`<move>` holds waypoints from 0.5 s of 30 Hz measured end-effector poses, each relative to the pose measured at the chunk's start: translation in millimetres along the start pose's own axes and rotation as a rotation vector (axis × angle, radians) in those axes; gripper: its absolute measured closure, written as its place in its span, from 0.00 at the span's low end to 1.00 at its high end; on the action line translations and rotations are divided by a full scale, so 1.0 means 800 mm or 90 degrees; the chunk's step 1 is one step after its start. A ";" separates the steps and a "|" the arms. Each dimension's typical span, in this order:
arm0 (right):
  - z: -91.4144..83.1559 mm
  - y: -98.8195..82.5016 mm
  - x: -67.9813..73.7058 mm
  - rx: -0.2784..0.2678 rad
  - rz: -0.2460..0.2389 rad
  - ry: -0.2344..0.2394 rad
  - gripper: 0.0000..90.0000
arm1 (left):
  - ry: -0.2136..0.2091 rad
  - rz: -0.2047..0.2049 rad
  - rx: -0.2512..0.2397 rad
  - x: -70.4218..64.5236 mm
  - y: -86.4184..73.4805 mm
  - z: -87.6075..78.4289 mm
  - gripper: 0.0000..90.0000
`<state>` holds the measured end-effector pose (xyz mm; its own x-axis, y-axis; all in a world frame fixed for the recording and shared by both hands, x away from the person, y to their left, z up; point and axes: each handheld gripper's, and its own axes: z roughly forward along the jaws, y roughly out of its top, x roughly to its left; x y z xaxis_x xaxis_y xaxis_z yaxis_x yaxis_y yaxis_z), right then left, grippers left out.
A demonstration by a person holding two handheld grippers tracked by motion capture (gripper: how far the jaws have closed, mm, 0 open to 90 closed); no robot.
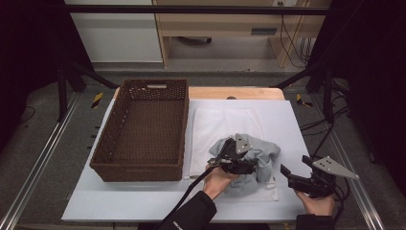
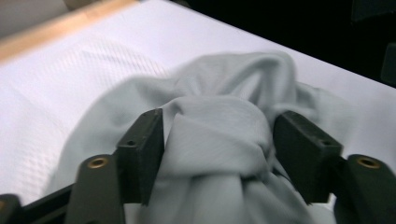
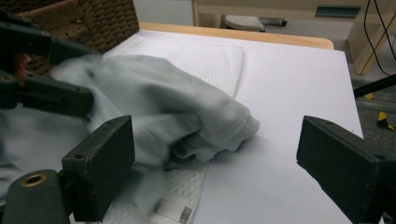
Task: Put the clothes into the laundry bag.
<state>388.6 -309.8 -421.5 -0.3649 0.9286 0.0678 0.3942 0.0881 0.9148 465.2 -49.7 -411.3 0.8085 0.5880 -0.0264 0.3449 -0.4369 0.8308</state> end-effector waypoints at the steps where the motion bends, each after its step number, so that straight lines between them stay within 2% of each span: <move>1: -0.002 0.002 0.002 -0.006 -0.003 0.005 0.12 | -0.014 -0.016 -0.018 0.003 0.001 -0.013 0.36; 2: -0.002 0.003 0.003 -0.008 -0.002 0.009 0.12 | -0.014 -0.016 -0.018 0.003 0.001 -0.013 0.35; 3: -0.002 0.004 0.005 -0.011 -0.001 0.012 0.11 | -0.022 -0.020 -0.036 0.005 0.005 -0.032 0.33; 4: -0.002 0.004 0.005 -0.011 -0.001 0.012 0.11 | -0.022 -0.020 -0.036 0.005 0.005 -0.032 0.33; 7: 0.000 0.008 0.014 -0.010 -0.008 0.025 0.07 | 0.000 0.009 -0.055 0.004 0.001 -0.066 0.33; 10: 0.012 0.015 0.033 0.000 -0.025 0.049 0.04 | 0.019 0.029 -0.054 0.003 -0.014 -0.088 0.39; 11: 0.018 0.017 0.039 0.007 -0.033 0.058 0.04 | 0.024 0.033 -0.049 0.001 -0.028 -0.098 0.42; 13: 0.031 0.021 0.053 0.023 -0.047 0.071 0.04 | 0.026 0.036 -0.037 0.000 -0.043 -0.104 0.45; 14: 0.038 0.023 0.060 0.030 -0.056 0.078 0.04 | 0.026 0.036 -0.037 0.000 -0.043 -0.104 0.47; 15: 0.038 0.023 0.060 0.030 -0.056 0.078 0.04 | 0.030 0.040 -0.030 -0.001 -0.051 -0.106 0.47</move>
<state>403.8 -252.4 -413.5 -0.4983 0.8661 0.0391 0.3950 0.1866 0.8995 410.3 25.2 -397.9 0.8042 0.5920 0.0526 0.2702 -0.4431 0.8548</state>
